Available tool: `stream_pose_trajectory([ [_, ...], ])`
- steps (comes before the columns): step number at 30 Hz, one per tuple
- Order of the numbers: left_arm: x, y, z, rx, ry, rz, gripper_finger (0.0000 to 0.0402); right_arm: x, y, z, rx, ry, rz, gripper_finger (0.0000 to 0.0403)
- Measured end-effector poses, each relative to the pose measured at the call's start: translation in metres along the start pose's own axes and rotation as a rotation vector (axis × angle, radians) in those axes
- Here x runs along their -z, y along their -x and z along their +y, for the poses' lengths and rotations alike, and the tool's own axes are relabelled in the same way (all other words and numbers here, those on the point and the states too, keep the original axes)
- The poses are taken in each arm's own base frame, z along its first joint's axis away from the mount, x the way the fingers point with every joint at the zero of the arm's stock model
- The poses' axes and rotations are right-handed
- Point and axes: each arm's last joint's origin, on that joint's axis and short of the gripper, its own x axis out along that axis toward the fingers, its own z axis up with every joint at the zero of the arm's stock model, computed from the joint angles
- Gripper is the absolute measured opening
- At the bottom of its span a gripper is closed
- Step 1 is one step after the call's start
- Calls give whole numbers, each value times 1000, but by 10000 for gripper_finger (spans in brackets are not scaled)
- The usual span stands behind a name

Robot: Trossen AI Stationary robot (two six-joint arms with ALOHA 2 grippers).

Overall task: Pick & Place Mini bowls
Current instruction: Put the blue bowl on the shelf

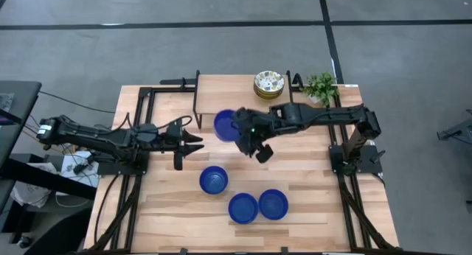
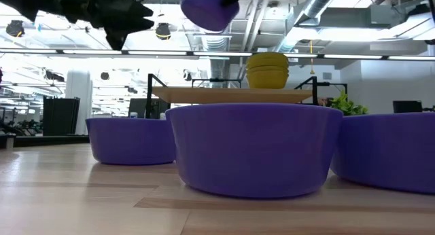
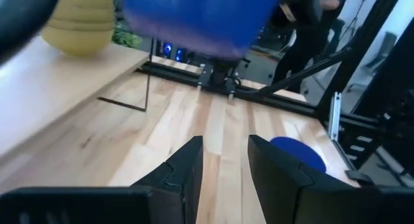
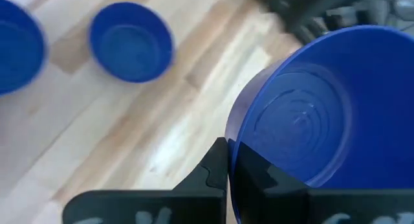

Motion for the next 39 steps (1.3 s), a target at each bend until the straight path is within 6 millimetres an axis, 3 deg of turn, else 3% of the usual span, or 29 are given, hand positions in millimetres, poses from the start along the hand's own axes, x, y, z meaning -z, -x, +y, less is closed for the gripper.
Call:
stream_pose_trajectory([
  [5, 10, 0, 2, 1, 33, 22, 121, 8, 4, -22, 84, -40, -32, 0],
  [17, 1, 11, 0, 85, 14, -41, 121, 33, -8, -53, 162, -88, -11, 0],
  [31, -1, 13, 0, 88, -5, -58, 121, 31, 22, -68, 236, -114, -18, 0],
  [39, -1, 13, 0, 89, -3, -59, 121, 38, 20, -71, 219, -178, 3, 0],
])
